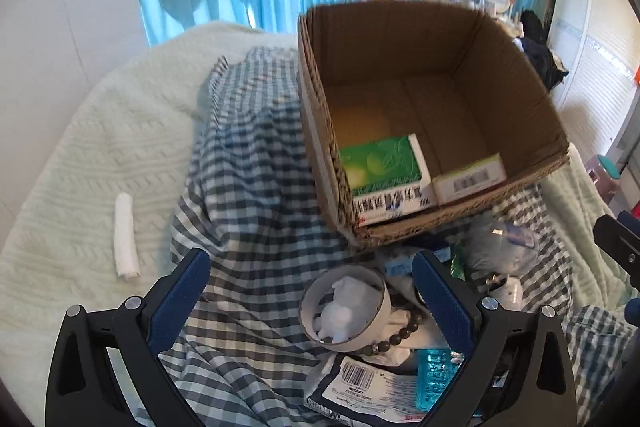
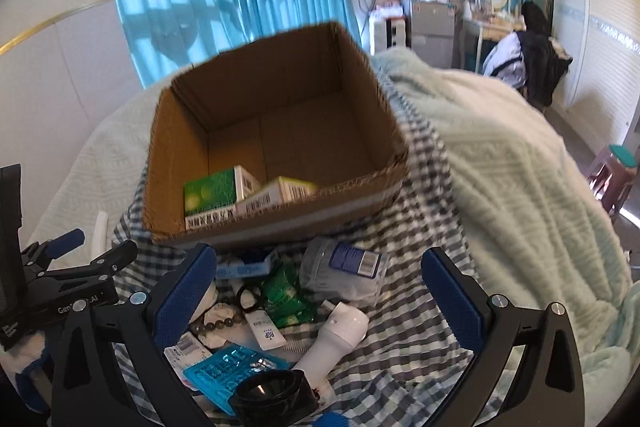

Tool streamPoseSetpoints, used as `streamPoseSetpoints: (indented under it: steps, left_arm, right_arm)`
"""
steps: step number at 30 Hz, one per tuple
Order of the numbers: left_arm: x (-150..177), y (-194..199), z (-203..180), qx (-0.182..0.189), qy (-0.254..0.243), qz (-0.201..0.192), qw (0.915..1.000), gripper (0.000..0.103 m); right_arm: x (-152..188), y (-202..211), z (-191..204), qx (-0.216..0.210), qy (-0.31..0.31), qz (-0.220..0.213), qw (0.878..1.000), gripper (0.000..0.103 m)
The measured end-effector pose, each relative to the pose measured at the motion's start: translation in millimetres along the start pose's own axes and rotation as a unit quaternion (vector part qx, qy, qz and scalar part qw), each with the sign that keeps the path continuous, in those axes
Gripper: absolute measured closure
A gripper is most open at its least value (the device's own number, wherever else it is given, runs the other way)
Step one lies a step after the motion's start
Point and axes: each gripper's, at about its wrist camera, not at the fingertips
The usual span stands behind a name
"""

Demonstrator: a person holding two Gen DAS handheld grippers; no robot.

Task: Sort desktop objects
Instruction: 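Reach the left gripper to the tape roll while the right reaches the clear jar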

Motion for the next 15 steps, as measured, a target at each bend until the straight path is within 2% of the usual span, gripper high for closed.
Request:
streamPoseSetpoints:
  steps: [7,15]
  left_arm:
    - [12.8,-33.7,-3.1,0.025,-0.001,0.049,0.9985,0.000]
    - [26.1,-64.4,-7.4,0.048,-0.004,0.091,0.9947,0.000]
  right_arm:
    - [6.9,-38.2,-3.8,0.032,-0.010,0.031,0.999,0.000]
    - [15.2,-72.9,-14.0,0.048,-0.025,0.066,0.996,0.000]
Point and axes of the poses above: each gripper's, at about its wrist camera, not at the fingertips, and y roughly against the way its jaws point, z to its left, x to its underside, and after that the axes turned 12 degrees about -y, right-handed
